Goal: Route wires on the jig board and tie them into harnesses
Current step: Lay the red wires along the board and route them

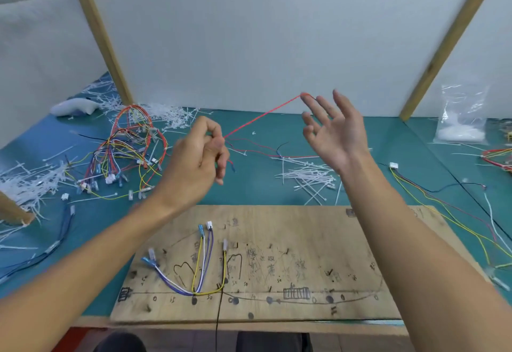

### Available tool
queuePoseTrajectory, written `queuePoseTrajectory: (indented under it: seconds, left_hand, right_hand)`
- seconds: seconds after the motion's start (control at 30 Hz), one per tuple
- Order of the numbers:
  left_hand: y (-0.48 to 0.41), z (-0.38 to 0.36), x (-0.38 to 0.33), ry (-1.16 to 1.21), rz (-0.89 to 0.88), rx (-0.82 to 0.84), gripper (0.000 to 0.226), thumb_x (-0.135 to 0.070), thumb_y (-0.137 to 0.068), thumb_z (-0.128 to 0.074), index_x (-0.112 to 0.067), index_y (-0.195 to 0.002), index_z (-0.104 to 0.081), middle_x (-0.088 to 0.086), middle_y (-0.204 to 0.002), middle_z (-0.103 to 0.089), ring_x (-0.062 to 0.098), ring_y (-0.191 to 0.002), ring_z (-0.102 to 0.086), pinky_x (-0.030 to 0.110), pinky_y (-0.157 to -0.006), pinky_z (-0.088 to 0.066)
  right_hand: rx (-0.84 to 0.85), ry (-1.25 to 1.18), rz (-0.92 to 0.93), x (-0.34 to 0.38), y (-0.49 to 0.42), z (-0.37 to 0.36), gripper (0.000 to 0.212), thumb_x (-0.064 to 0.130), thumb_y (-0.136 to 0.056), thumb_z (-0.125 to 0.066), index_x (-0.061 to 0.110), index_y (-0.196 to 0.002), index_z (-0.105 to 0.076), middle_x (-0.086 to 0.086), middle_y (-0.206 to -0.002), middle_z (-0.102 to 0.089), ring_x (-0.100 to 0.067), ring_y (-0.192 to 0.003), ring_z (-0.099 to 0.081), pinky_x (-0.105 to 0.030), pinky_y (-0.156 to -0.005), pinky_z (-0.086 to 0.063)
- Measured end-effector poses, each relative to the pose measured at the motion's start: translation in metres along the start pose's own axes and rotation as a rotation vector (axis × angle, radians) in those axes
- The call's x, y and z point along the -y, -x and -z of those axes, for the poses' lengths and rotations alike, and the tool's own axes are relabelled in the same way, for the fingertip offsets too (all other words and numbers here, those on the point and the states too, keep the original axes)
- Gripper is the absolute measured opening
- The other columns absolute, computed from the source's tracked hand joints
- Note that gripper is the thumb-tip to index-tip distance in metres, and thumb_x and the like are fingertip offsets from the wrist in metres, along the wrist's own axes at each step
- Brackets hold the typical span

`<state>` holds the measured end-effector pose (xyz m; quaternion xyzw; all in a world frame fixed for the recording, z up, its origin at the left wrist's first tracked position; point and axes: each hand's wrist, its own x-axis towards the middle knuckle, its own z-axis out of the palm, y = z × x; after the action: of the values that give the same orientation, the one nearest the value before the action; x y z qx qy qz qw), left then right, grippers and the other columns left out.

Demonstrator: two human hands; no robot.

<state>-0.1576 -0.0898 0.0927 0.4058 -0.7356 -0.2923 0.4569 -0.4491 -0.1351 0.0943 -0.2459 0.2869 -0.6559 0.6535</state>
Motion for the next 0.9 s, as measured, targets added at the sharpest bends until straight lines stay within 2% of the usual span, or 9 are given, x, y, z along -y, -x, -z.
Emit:
queuePoseTrajectory:
  seconds: [0.13,0.23,0.37,0.47,0.6,0.67,0.73,0.83,0.9]
  left_hand:
    - [0.039,0.013,0.018,-0.119,0.047,0.062,0.036,0.0,-0.109,-0.043,-0.03,-0.09,-0.044,0.006,-0.064,-0.061,0.024,-0.056,-0.06,0.03,-0.056,-0.051]
    - [0.053,0.023,0.028,-0.207,0.06,0.073,0.04,0.001,-0.107,-0.046,-0.034,-0.088,-0.045,0.004,-0.061,-0.063,0.018,-0.058,-0.063,0.025,-0.061,-0.048]
    - [0.064,0.038,0.03,-0.336,0.032,0.041,0.031,0.0,-0.105,-0.052,-0.027,-0.09,-0.049,-0.002,-0.061,-0.064,0.009,-0.057,-0.059,0.017,-0.061,-0.04]
    - [0.071,0.049,0.029,-0.406,0.01,0.002,0.022,-0.008,-0.106,-0.055,-0.026,-0.094,-0.057,-0.007,-0.063,-0.066,0.008,-0.056,-0.059,0.016,-0.06,-0.04]
    - [0.085,0.075,0.029,-0.467,-0.023,-0.049,0.019,-0.034,-0.105,-0.051,-0.032,-0.09,-0.062,-0.012,-0.076,-0.069,0.005,-0.067,-0.065,0.015,-0.066,-0.044]
    - [0.096,0.085,0.028,-0.491,-0.023,-0.077,0.02,-0.04,-0.104,-0.049,-0.036,-0.089,-0.061,-0.014,-0.084,-0.069,0.009,-0.078,-0.063,0.024,-0.074,-0.046]
    - [0.109,0.094,0.026,-0.484,-0.036,-0.094,0.023,-0.044,-0.105,-0.048,-0.037,-0.088,-0.062,-0.014,-0.083,-0.068,0.012,-0.086,-0.06,0.033,-0.079,-0.046]
    - [0.124,0.102,0.018,-0.4,-0.05,-0.108,0.022,-0.047,-0.108,-0.046,-0.035,-0.095,-0.061,-0.009,-0.071,-0.064,0.007,-0.069,-0.062,0.025,-0.07,-0.047]
    - [0.132,0.103,0.011,-0.407,-0.085,-0.091,0.018,-0.042,-0.109,-0.048,-0.035,-0.098,-0.061,-0.01,-0.065,-0.056,0.002,-0.051,-0.048,0.017,-0.053,-0.037]
  right_hand:
    - [-0.101,-0.015,0.07,0.022,-0.021,-0.007,0.041,0.016,-0.1,-0.068,0.015,-0.138,-0.052,0.001,-0.134,-0.073,-0.019,-0.082,-0.064,-0.025,-0.059,-0.051]
    - [-0.178,0.078,0.194,0.034,-0.03,-0.016,0.043,-0.004,-0.099,-0.059,0.015,-0.138,-0.054,0.001,-0.127,-0.076,-0.017,-0.078,-0.059,-0.025,-0.06,-0.048]
    - [-0.101,0.272,0.371,0.044,-0.029,-0.033,0.05,-0.016,-0.094,-0.053,0.015,-0.133,-0.058,-0.004,-0.129,-0.075,-0.016,-0.077,-0.059,-0.028,-0.065,-0.046]
    - [-0.068,0.444,0.483,0.041,-0.015,-0.044,0.041,-0.008,-0.1,-0.055,0.009,-0.136,-0.057,-0.005,-0.13,-0.074,-0.017,-0.08,-0.061,-0.03,-0.066,-0.048]
    - [-0.124,0.699,0.704,0.024,0.034,-0.053,0.031,0.014,-0.107,-0.06,0.01,-0.137,-0.054,0.001,-0.127,-0.075,-0.019,-0.089,-0.07,-0.032,-0.063,-0.055]
    - [-0.218,0.924,0.797,0.012,0.076,-0.051,0.031,0.027,-0.104,-0.065,0.017,-0.132,-0.058,0.012,-0.119,-0.076,-0.014,-0.09,-0.073,-0.036,-0.066,-0.059]
    - [-0.319,1.175,0.821,-0.003,0.125,-0.043,0.031,0.039,-0.099,-0.071,0.025,-0.126,-0.062,0.023,-0.107,-0.075,-0.007,-0.087,-0.073,-0.038,-0.079,-0.06]
    - [-0.429,1.6,0.632,-0.021,0.197,-0.023,0.034,0.051,-0.096,-0.068,0.032,-0.124,-0.062,0.026,-0.078,-0.073,-0.001,-0.075,-0.071,-0.037,-0.077,-0.057]
    - [-0.387,1.788,0.381,-0.03,0.237,-0.018,0.041,0.058,-0.094,-0.061,0.037,-0.129,-0.059,0.024,-0.059,-0.069,0.005,-0.063,-0.067,-0.031,-0.069,-0.054]
